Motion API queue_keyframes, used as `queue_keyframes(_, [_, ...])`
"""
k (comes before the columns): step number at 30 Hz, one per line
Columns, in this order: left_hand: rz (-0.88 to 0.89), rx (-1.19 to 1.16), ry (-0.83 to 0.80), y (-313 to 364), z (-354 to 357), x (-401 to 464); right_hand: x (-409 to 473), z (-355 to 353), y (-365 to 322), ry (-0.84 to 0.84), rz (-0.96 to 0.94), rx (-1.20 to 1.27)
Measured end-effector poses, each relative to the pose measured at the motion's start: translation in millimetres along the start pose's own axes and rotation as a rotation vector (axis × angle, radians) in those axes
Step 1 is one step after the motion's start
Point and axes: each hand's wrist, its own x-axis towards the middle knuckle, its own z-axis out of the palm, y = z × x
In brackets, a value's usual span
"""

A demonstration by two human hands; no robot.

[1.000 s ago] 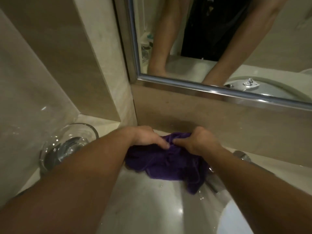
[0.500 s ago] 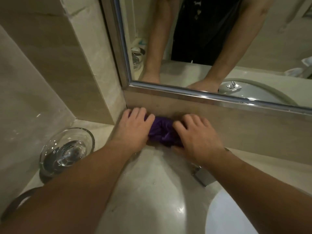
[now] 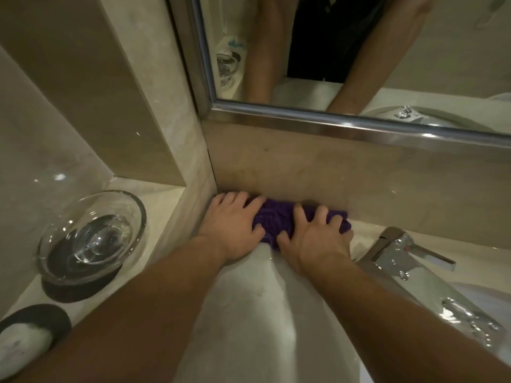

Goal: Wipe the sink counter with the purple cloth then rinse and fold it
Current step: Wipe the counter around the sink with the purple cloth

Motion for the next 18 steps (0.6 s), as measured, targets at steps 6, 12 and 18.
queue_keyframes(6, [0.073,-0.002,0.039,-12.4,1.2,5.5,3.3,24.8,4.5,0.344,-0.032,0.041])
queue_keyframes(12, [0.032,-0.142,-0.031,-8.1,-4.3,-3.5,-0.1,29.4,6.7,0.353,-0.057,0.111])
queue_keyframes(18, [0.044,-0.091,-0.137,-14.9,-4.9,2.0,-2.4,35.4,6.8,0.402,-0.086,-0.057])
